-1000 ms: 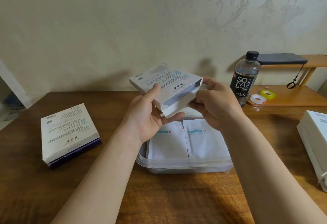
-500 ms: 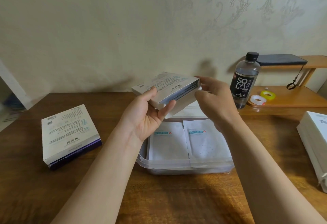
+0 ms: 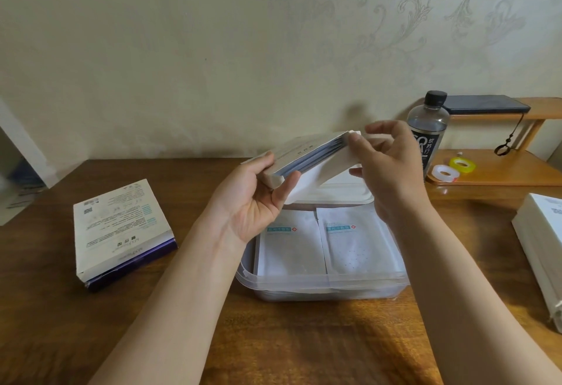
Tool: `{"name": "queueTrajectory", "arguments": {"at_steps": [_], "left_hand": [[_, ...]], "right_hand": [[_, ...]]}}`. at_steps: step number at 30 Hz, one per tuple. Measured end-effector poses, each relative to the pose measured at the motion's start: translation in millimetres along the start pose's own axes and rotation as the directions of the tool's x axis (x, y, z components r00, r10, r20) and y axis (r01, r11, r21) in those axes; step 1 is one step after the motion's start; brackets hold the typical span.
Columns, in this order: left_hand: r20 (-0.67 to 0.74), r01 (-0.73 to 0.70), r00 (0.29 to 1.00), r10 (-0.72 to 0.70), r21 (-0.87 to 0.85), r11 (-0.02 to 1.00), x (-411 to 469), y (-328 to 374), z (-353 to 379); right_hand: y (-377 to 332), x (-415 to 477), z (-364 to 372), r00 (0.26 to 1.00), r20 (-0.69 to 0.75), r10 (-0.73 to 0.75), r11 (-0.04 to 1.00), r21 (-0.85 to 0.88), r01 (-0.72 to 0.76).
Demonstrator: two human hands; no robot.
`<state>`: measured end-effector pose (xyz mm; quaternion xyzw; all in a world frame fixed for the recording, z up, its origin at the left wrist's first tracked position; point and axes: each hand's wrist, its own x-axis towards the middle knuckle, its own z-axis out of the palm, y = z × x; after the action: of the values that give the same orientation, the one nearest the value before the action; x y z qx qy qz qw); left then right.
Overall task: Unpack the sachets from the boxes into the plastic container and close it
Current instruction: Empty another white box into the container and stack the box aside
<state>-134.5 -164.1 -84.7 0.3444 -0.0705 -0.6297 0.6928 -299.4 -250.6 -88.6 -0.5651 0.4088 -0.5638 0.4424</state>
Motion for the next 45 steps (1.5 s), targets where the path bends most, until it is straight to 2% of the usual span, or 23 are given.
{"name": "queueTrajectory", "arguments": {"at_steps": [4,7,13,17,19,21,25,28,33,36,40,42,45], "left_hand": [[0.027,0.001,1.0,-0.001,0.016,1.0,1.6,-0.8,-2.2],[0.048,-0.012,0.999,0.011,0.03,0.999,0.1,-1.4,-2.0],[0.081,-0.035,0.996,0.032,0.037,0.999,-2.6,-3.8,0.6],[0.089,-0.082,0.993,0.082,0.0,0.997,-0.3,-3.8,-1.4],[0.109,-0.112,0.987,0.114,-0.024,0.993,0.5,-5.1,-2.1],[0.132,-0.147,0.98,0.151,-0.036,0.988,0.9,-7.6,-2.7],[0.167,-0.211,0.963,0.213,-0.032,0.977,1.4,-10.8,-4.8],[0.179,-0.235,0.957,0.23,0.006,0.972,0.5,-12.2,-4.8],[0.155,-0.278,0.948,0.28,-0.03,0.96,0.6,-12.3,-4.4],[0.157,-0.287,0.944,0.29,-0.043,0.957,0.5,-14.1,-4.0],[0.165,-0.284,0.944,0.284,-0.024,0.958,-1.4,-14.6,-1.4],[0.159,-0.288,0.944,0.289,-0.031,0.957,-1.1,-13.8,-1.9],[0.143,-0.281,0.948,0.283,-0.04,0.959,0.2,-11.5,-3.5]], "right_hand": [[1.8,-0.7,0.3,0.983,-0.08,-0.163,0.975,-0.167,0.148],[2.7,-2.2,1.0,0.973,-0.045,-0.225,0.944,-0.257,0.206],[5.6,-2.1,5.5,0.977,0.007,-0.214,0.927,-0.313,0.205],[5.3,-0.1,3.8,0.981,0.155,-0.117,0.923,-0.347,0.165],[2.1,-4.3,6.5,0.972,0.185,-0.145,0.88,-0.424,0.212],[-2.4,-11.7,12.0,0.958,0.155,-0.242,0.824,-0.488,0.287],[-6.8,-27.9,24.6,0.911,0.239,-0.337,0.808,-0.423,0.41],[-2.8,-32.2,28.7,0.87,0.356,-0.34,0.783,-0.405,0.472],[-3.7,-37.7,29.8,0.835,0.475,-0.278,0.798,-0.37,0.476],[4.5,-44.8,39.0,0.834,0.44,-0.333,0.787,-0.358,0.502],[12.7,-49.2,50.6,0.832,0.279,-0.479,0.757,-0.349,0.553],[9.5,-49.8,50.2,0.851,0.253,-0.461,0.775,-0.352,0.524],[0.1,-47.8,43.0,0.86,0.346,-0.376,0.773,-0.395,0.496]]}}
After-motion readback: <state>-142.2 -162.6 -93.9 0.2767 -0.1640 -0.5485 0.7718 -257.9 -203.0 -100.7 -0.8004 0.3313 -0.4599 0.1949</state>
